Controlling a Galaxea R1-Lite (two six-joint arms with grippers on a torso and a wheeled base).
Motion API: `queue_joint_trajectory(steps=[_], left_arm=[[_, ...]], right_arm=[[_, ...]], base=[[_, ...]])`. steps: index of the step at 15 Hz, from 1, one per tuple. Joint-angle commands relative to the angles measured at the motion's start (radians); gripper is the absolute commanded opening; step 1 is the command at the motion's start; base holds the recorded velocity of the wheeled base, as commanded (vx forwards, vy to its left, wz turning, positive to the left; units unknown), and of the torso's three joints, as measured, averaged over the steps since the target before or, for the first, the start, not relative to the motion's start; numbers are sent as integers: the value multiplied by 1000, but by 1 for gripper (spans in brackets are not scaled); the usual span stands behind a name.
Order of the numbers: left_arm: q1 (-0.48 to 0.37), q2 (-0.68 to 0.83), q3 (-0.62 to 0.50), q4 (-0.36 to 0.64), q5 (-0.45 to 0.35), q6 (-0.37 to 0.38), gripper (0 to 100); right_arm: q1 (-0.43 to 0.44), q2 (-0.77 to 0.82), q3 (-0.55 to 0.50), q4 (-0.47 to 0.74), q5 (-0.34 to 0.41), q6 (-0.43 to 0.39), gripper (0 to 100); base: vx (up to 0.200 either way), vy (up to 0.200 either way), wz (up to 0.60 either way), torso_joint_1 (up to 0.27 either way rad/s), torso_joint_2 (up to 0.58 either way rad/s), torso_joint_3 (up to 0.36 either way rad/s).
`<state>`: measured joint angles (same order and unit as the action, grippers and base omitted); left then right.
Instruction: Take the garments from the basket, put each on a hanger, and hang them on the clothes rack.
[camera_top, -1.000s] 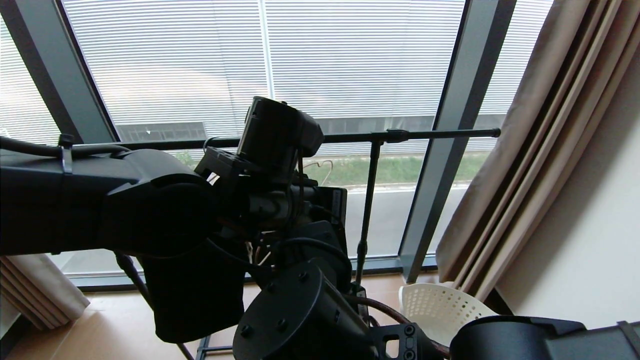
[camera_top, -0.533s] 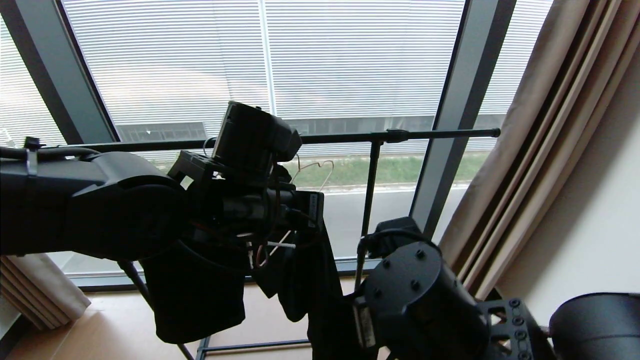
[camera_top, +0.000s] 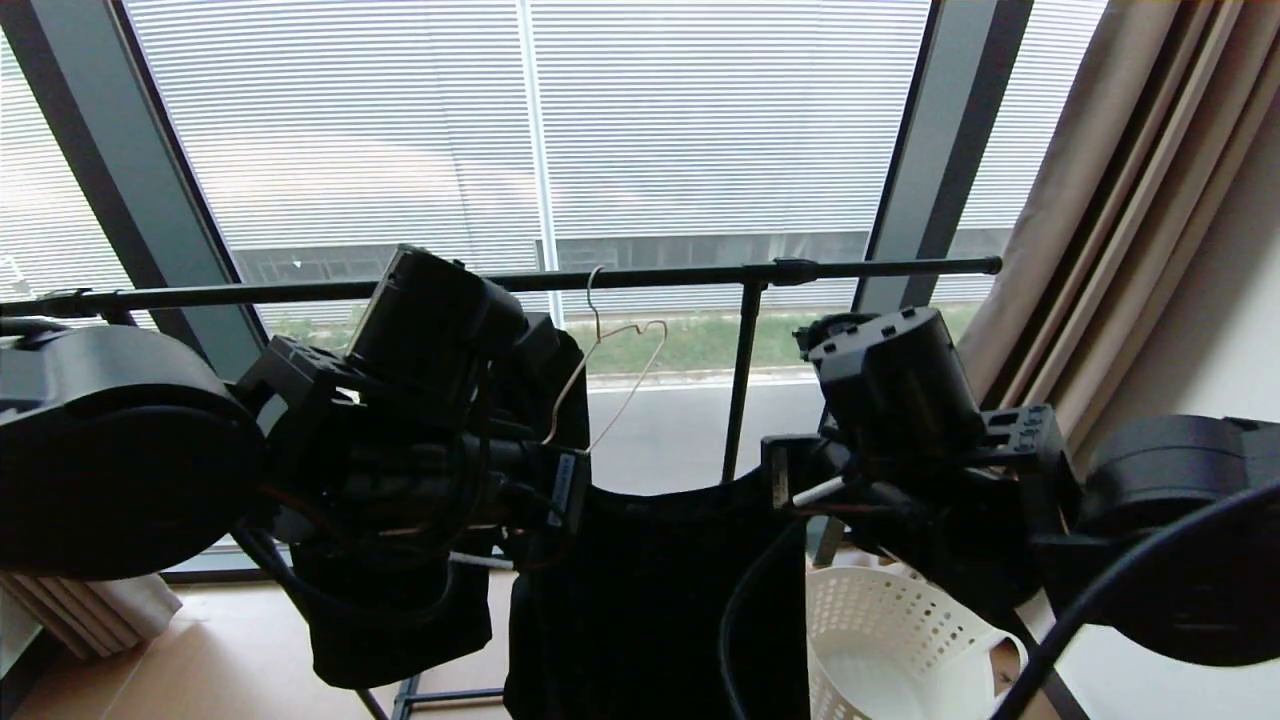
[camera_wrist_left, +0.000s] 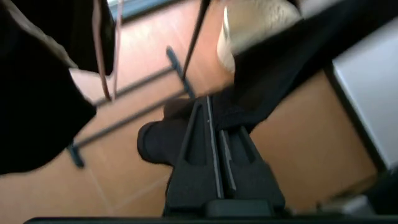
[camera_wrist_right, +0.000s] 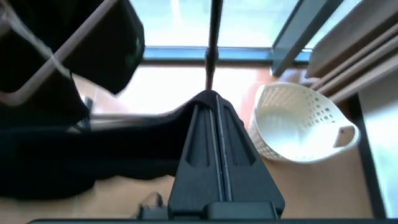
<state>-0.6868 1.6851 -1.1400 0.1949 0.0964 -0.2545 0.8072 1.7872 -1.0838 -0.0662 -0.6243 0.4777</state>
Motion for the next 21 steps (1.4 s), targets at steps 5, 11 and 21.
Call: queue_joint_trajectory(steps=[5,11,21], left_arm=[[-135,-10,95,18,-1,-32,0],[-241,15,45,9,-78,-98,0],[-204,47,54,6,-24,-154,0]], right_arm=[[-37,218,-326,0,84,-5,0],[-36,271,-398,-7,179,2,0],[-68,173,-283,-18,239,41,0]], base=[[0,0,0,0,0,0],[0,0,0,0,0,0],[0,0,0,0,0,0]])
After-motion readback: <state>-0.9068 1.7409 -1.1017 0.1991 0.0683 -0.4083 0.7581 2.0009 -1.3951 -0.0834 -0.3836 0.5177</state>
